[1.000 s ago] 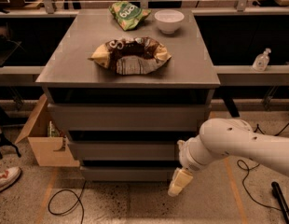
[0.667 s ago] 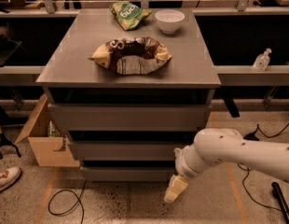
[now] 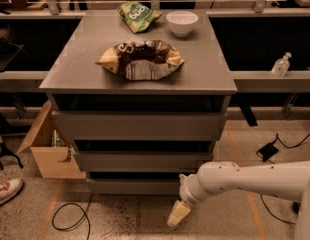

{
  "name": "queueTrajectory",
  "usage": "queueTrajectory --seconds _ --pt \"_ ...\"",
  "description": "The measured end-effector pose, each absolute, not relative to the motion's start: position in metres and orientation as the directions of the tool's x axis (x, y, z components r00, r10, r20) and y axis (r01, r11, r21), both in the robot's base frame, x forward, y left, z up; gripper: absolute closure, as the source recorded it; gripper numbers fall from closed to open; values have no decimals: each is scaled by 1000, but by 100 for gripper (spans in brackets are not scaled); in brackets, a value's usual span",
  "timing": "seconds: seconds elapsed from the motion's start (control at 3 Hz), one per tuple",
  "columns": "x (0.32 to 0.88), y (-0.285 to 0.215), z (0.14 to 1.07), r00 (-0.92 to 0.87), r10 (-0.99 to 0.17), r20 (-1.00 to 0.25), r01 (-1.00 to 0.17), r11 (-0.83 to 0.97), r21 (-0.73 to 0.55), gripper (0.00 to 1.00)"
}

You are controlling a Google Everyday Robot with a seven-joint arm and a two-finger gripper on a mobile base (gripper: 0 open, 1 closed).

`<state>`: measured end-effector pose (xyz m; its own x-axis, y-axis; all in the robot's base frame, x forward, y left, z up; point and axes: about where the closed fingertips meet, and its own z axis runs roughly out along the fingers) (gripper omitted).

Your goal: Open bottom drawer

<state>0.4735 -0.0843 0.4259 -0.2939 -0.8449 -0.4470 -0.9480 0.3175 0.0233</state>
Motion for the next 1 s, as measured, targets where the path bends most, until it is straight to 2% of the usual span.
queueTrajectory --seconds 0.33,1.0 --pt "475 -77 374 -320 -814 -485 -941 332 63 0" --pt "477 -74 359 -287 -827 -484 -952 300 52 0"
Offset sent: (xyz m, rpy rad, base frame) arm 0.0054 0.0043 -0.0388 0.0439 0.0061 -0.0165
